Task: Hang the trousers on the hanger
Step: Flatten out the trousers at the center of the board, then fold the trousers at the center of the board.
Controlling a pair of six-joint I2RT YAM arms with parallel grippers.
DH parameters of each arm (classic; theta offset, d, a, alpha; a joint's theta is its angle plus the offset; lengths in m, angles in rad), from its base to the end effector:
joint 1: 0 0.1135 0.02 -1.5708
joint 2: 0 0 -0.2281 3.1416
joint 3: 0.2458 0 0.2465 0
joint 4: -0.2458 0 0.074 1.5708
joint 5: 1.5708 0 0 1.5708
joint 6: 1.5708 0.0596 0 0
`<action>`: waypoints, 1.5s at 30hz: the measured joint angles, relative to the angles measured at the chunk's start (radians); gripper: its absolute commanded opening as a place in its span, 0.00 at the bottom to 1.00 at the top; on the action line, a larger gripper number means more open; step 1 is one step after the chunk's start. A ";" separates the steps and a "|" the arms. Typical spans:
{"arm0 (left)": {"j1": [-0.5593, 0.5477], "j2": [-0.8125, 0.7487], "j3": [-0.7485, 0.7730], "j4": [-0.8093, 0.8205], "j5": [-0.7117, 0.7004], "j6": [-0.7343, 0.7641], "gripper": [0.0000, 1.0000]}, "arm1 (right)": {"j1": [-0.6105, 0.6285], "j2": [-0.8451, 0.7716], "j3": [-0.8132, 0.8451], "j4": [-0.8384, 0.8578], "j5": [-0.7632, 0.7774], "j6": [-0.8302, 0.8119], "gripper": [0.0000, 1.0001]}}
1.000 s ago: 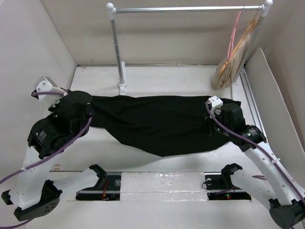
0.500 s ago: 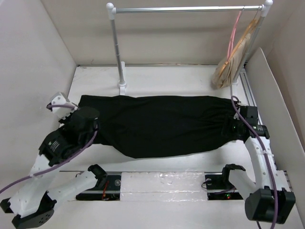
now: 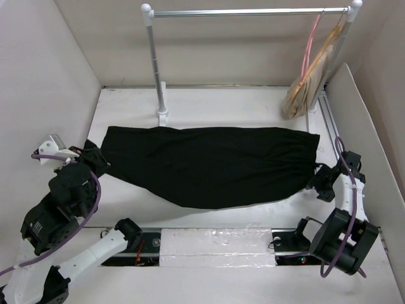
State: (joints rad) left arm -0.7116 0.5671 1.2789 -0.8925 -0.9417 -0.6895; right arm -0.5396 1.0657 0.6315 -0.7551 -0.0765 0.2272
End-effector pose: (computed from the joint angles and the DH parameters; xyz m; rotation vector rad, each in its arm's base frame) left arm 0.0896 -0.0136 0.4180 -0.6400 1.5554 -0.2297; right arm 0.1752 -0.0996 0.1431 1.0110 2.5607 0.0214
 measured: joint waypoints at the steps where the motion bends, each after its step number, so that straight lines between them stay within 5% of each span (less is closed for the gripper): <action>1: 0.000 -0.008 0.005 0.006 -0.002 0.018 0.00 | 0.000 0.012 -0.018 0.021 -0.021 0.006 0.58; 9: 0.000 -0.037 0.000 0.043 -0.009 0.097 0.00 | 0.000 0.111 -0.074 0.200 -0.114 0.018 0.59; 15: 0.000 -0.031 -0.003 0.047 -0.010 0.106 0.00 | 0.000 0.163 -0.071 0.319 -0.154 0.024 0.49; 18: 0.000 -0.028 -0.003 0.048 -0.016 0.108 0.00 | 0.000 0.187 -0.070 0.365 -0.167 0.023 0.33; 19: 0.000 -0.026 -0.003 0.048 -0.018 0.109 0.00 | 0.000 0.199 -0.069 0.380 -0.172 0.023 0.19; 22: 0.000 -0.016 -0.003 0.047 -0.024 0.109 0.00 | -0.002 0.253 -0.055 0.425 -0.195 0.022 0.00; 28: 0.000 0.006 -0.003 0.047 -0.036 0.117 0.00 | -0.003 0.219 -0.048 0.393 -0.174 0.004 0.00; 35: 0.000 0.021 -0.003 0.053 -0.046 0.148 0.00 | -0.006 -0.116 -0.037 0.215 -0.104 -0.033 0.00; 45: 0.000 0.015 -0.024 0.087 -0.122 0.212 0.00 | -0.008 -0.102 0.082 -0.005 -0.068 -0.118 0.00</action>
State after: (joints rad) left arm -0.7116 0.5819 1.2552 -0.8055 -1.0634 -0.4770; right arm -0.5480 0.9634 0.7136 -0.7597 -0.1444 0.1089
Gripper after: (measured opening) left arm 0.003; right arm 0.019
